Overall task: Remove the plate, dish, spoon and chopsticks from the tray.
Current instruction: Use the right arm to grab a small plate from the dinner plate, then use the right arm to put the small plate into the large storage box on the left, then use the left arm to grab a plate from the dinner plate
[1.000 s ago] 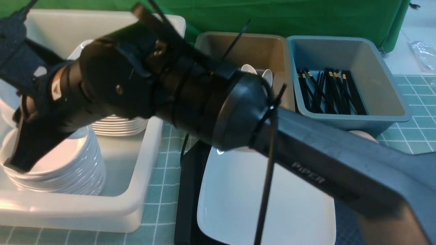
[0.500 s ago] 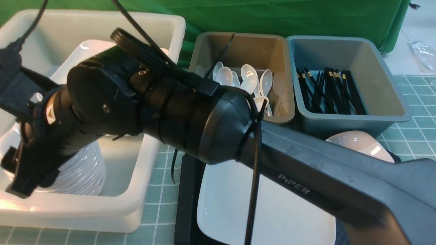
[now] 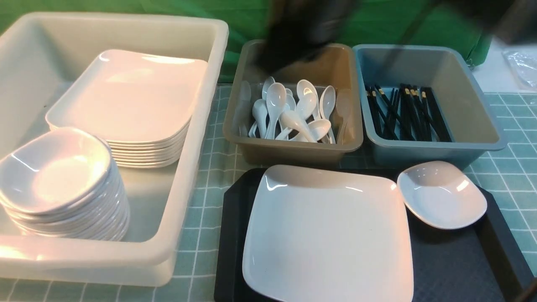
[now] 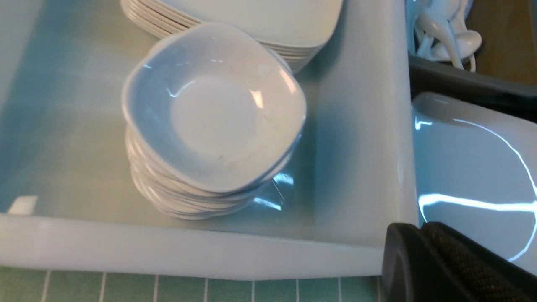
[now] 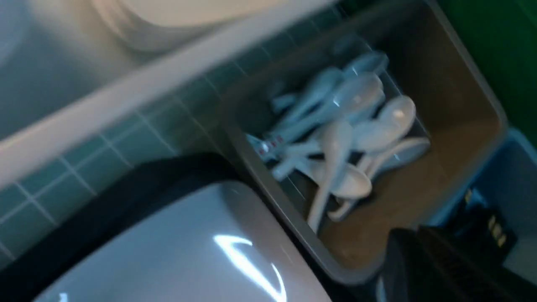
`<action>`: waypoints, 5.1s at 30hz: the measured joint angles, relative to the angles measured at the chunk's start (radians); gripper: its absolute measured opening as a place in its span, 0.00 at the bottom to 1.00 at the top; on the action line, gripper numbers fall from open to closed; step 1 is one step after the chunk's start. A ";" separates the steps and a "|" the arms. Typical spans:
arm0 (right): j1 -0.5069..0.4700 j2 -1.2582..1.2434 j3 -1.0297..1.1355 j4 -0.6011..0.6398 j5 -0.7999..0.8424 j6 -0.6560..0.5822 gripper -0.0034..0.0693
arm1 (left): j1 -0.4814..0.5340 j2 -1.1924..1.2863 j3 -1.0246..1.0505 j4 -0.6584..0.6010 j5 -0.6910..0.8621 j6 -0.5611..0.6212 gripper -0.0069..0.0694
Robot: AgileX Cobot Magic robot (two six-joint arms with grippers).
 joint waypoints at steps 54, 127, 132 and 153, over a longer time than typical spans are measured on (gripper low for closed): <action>-0.237 -0.409 0.722 0.416 -0.524 -0.217 0.14 | -0.216 0.146 0.108 0.157 -0.139 -0.134 0.10; -0.580 -0.336 1.125 0.540 -0.484 -0.012 0.72 | -0.525 0.384 0.110 -0.109 -0.230 0.070 0.10; -0.561 -0.214 1.132 0.612 -0.598 -0.043 0.78 | -0.572 0.434 0.110 -0.104 -0.253 0.047 0.10; -0.562 -0.170 1.140 0.390 -0.442 0.004 0.21 | -0.575 0.452 0.110 -0.072 -0.218 0.043 0.10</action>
